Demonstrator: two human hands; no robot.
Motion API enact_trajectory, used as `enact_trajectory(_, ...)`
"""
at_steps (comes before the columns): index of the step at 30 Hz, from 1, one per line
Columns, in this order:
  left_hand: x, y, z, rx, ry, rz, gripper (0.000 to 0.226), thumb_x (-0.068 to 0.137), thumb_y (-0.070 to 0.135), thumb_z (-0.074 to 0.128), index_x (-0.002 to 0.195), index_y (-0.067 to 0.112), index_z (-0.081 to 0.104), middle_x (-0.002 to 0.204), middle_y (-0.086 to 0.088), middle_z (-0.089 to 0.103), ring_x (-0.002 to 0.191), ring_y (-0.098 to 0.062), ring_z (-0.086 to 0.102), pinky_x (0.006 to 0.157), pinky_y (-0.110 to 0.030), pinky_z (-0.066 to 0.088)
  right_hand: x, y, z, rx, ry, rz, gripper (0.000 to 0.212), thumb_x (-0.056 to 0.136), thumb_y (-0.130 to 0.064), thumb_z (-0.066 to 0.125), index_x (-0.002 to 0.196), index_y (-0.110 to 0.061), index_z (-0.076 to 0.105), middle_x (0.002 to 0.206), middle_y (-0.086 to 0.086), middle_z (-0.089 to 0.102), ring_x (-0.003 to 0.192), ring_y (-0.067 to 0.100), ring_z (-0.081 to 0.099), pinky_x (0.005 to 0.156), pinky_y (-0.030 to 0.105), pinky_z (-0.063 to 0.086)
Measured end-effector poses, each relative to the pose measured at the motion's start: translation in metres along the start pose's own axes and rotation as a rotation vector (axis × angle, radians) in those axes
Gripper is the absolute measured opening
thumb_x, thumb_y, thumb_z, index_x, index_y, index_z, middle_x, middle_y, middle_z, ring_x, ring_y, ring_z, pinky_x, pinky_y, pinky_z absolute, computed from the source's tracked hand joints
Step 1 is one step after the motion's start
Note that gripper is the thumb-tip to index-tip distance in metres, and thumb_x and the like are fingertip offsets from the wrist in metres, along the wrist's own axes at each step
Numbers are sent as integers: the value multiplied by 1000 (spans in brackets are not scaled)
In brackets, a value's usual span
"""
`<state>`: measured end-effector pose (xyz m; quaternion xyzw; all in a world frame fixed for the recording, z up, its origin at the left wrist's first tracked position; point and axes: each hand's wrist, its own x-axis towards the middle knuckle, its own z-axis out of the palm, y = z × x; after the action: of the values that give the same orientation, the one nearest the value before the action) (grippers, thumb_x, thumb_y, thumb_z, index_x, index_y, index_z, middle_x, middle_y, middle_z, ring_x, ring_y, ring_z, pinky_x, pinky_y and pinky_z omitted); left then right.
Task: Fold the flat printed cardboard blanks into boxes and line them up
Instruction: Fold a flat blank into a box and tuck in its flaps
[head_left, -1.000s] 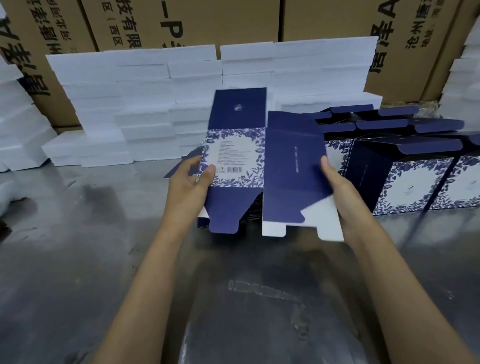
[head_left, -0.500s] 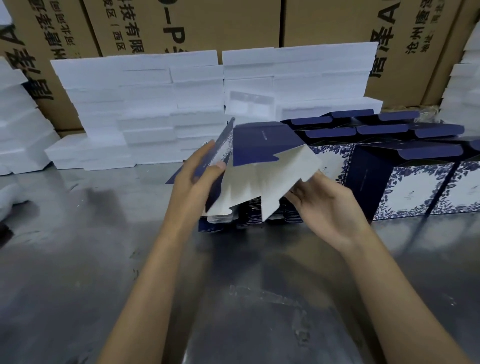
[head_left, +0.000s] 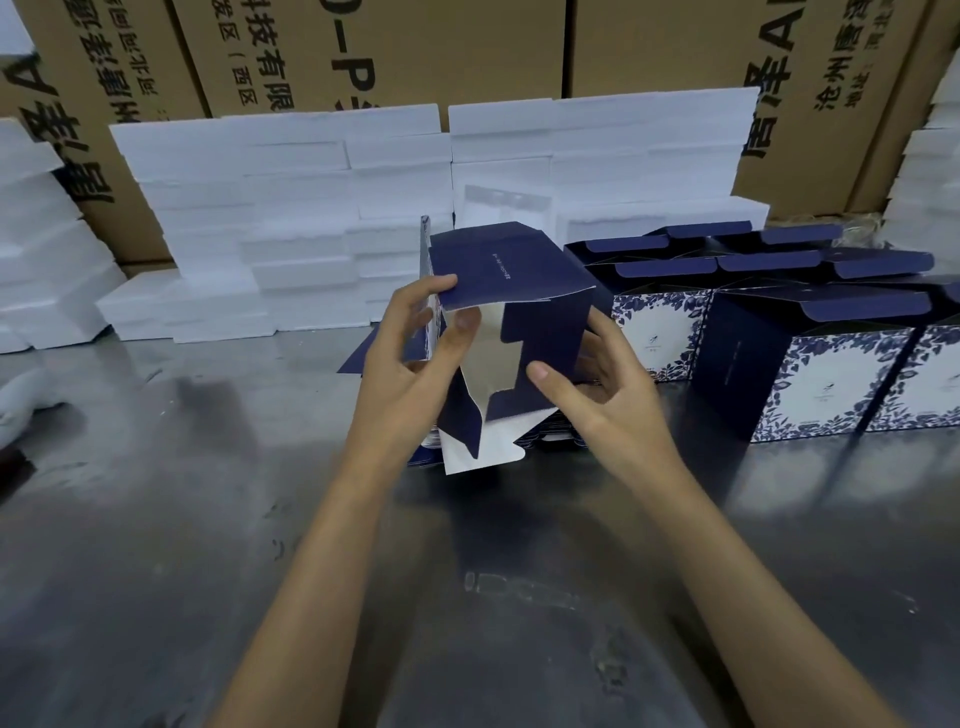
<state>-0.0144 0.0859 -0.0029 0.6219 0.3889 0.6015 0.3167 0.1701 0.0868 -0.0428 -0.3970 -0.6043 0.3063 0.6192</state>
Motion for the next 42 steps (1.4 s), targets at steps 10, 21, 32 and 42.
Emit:
enact_trajectory(10, -3, 6, 2, 7, 61, 30, 47, 75, 14, 62, 119, 30, 61, 131, -1, 58, 103, -52, 61, 85, -67, 51, -6, 8, 8, -266, 32, -125, 68, 87, -23, 79, 143, -45, 45, 119, -25, 65, 108, 1, 63, 79, 14, 50)
enact_trajectory(21, -2, 0, 6, 11, 129, 22, 43, 85, -9, 60, 116, 20, 63, 129, -3, 60, 112, -21, 63, 98, -47, 52, 1, 10, -17, -651, -138, -98, 32, 87, -26, 79, 73, -14, 53, 69, -9, 50, 77, 7, 46, 67, 19, 36)
enact_trajectory(32, -4, 4, 5, -7, 122, -8, 46, 86, -9, 53, 116, 25, 63, 124, 5, 60, 101, -47, 63, 75, -50, 54, 1, 11, -20, -637, -143, -127, 34, 93, -37, 70, 72, -17, 54, 64, -6, 51, 71, 12, 47, 61, 23, 37)
enact_trajectory(42, -1, 0, 3, -10, 99, 3, 41, 84, 2, 54, 113, 28, 64, 115, 16, 64, 101, -21, 66, 72, -33, 53, 0, 3, -14, -606, -101, -198, 41, 98, -35, 65, 68, -16, 43, 56, -4, 40, 59, 14, 38, 56, 28, 31)
